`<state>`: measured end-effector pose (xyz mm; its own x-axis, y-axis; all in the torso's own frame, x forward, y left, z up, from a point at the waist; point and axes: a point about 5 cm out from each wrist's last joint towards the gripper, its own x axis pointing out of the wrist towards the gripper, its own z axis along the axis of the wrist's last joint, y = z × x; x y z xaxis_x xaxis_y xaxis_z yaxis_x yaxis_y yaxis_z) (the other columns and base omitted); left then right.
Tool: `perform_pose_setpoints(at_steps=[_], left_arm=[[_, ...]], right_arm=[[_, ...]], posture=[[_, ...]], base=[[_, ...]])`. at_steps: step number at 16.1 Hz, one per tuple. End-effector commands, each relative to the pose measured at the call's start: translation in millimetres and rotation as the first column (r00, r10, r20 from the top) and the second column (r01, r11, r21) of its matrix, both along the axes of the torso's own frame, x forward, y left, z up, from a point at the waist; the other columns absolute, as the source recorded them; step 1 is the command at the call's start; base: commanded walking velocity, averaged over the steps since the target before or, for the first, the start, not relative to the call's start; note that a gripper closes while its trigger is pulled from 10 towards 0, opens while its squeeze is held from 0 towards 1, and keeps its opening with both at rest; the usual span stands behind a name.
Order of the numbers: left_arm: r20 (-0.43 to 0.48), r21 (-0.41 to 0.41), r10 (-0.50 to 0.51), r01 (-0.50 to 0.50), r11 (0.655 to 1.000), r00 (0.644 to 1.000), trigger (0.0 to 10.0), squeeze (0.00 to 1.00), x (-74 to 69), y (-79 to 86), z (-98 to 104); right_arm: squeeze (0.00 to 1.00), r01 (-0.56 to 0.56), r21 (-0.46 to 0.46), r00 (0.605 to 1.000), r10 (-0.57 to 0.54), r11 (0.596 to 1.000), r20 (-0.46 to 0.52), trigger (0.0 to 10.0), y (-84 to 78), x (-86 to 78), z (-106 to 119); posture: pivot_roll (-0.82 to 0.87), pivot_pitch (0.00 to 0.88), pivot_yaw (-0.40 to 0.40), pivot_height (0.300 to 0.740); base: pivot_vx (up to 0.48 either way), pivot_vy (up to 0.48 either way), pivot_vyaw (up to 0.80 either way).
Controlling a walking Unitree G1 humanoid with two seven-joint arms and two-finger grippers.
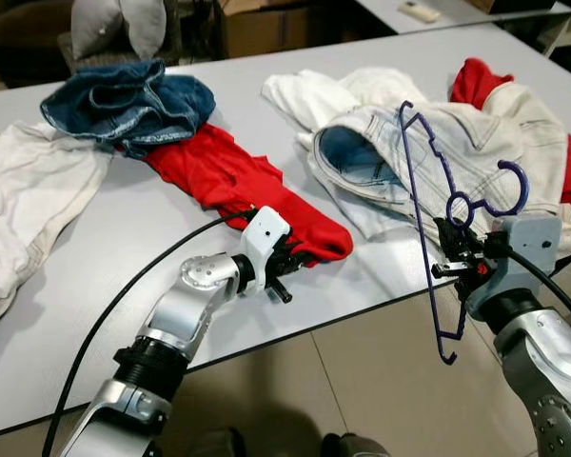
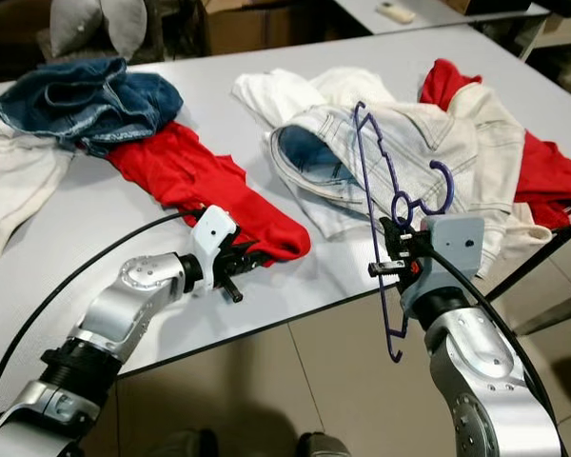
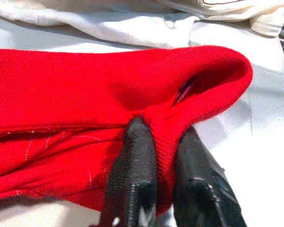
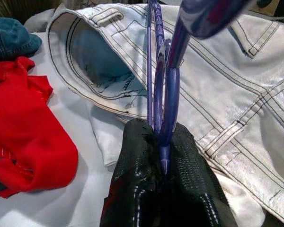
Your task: Hang hanger
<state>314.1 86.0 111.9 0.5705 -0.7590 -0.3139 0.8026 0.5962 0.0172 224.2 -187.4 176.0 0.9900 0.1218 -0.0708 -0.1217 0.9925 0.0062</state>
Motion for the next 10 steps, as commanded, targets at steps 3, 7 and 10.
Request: perform_pose_setpoints(at_steps=[3, 7, 10], left_arm=[[0.018, -0.052, 0.005, -0.004, 0.999, 1.000, 0.0, 0.00, -5.1, -0.2, 15], [0.033, -0.087, 0.009, -0.006, 0.996, 0.999, 0.0, 0.00, -9.9, 1.5, 29], [0.040, -0.121, 0.022, -0.017, 0.992, 0.999, 0.0, 0.00, -12.6, 5.4, 42]], right_arm=[[0.00, 0.006, -0.002, 1.000, -0.006, 1.000, 0.009, 10.0, -2.5, -2.7, 5], [0.00, 0.003, 0.001, 1.000, -0.003, 1.000, 0.007, 10.0, -1.2, -2.5, 4], [0.00, 0.000, 0.006, 1.000, 0.000, 1.000, 0.006, 10.0, 1.2, -2.0, 4]], posture=[[-0.08, 0.146, -0.026, 0.740], [-0.07, 0.151, -0.029, 0.740], [-0.07, 0.153, -0.026, 0.740]], base=[[0.000, 0.000, 0.00], [0.000, 0.000, 0.00], [0.000, 0.000, 0.00]])
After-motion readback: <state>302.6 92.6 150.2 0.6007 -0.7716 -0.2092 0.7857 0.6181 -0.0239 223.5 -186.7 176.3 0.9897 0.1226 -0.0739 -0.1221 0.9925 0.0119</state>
